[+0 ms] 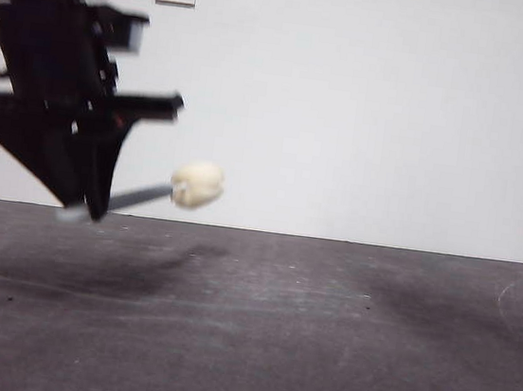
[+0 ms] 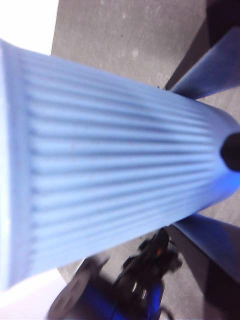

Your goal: Pick up the cup brush,pick up the cup,insert the brush into the cup,clean the cup,put the cup brush back,put the cup back to the fixed position on the table

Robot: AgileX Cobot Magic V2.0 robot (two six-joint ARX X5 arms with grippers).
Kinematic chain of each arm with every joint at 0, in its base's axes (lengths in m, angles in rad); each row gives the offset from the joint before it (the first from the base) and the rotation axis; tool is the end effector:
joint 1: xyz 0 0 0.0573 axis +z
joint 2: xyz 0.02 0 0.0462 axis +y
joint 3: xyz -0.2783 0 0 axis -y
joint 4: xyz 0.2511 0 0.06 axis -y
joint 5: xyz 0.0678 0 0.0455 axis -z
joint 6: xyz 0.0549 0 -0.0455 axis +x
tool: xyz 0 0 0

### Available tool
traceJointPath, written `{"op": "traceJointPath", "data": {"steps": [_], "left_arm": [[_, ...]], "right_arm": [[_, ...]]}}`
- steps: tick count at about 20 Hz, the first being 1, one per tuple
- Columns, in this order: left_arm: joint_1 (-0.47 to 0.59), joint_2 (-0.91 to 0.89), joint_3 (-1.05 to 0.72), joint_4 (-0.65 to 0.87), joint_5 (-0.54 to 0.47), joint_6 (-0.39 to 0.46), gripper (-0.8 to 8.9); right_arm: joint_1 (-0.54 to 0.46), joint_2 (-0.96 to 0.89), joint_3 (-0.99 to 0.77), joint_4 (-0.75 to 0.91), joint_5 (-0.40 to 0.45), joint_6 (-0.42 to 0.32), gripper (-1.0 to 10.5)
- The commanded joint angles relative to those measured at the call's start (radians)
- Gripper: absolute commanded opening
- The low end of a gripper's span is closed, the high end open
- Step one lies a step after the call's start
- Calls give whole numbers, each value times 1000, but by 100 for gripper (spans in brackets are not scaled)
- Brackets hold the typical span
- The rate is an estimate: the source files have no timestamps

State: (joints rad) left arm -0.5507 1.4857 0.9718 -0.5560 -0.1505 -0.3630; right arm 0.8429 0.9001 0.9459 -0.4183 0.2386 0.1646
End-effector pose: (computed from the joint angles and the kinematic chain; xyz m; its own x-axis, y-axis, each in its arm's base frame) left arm 0.2626 -0.1516 0.2025 0.4830 -0.1207 -0.8672 0.1609 0.9858 -0.0476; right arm 0.1480 0.1466 0.3489 0.7786 0.5184 -0.3536 -0.5315 0.8444 0.0678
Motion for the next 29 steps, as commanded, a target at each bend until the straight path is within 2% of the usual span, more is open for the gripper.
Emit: {"op": "traceJointPath", "data": {"steps": [1, 7, 11, 24, 25, 27, 28, 29], "left_arm": [[0, 60, -5, 33, 2, -66, -9], [-4, 134, -5, 104, -14, -177, -9], [-6, 141, -5, 117, -58, -180, -9], [-40, 253, -5, 117, -39, -164, 8], [-39, 253, -5, 116, -30, -164, 52], [-39, 253, -5, 98, -24, -151, 337], [-39, 253, -5, 92, -23, -134, 439], [-39, 252, -4, 84, -21, -113, 480]], "right_arm": [[2, -11, 0, -9, 10, -8, -13], [2, -14, 0, -34, 29, -9, -12], [2, -14, 0, -33, 28, -14, -12], [2, -16, 0, -55, 23, -15, -12], [2, -16, 0, -62, 24, -15, -12], [2, -16, 0, -64, 24, -16, -12], [2, -14, 0, -64, 25, -17, -13], [2, -8, -1, -64, 26, -20, -13]]}}
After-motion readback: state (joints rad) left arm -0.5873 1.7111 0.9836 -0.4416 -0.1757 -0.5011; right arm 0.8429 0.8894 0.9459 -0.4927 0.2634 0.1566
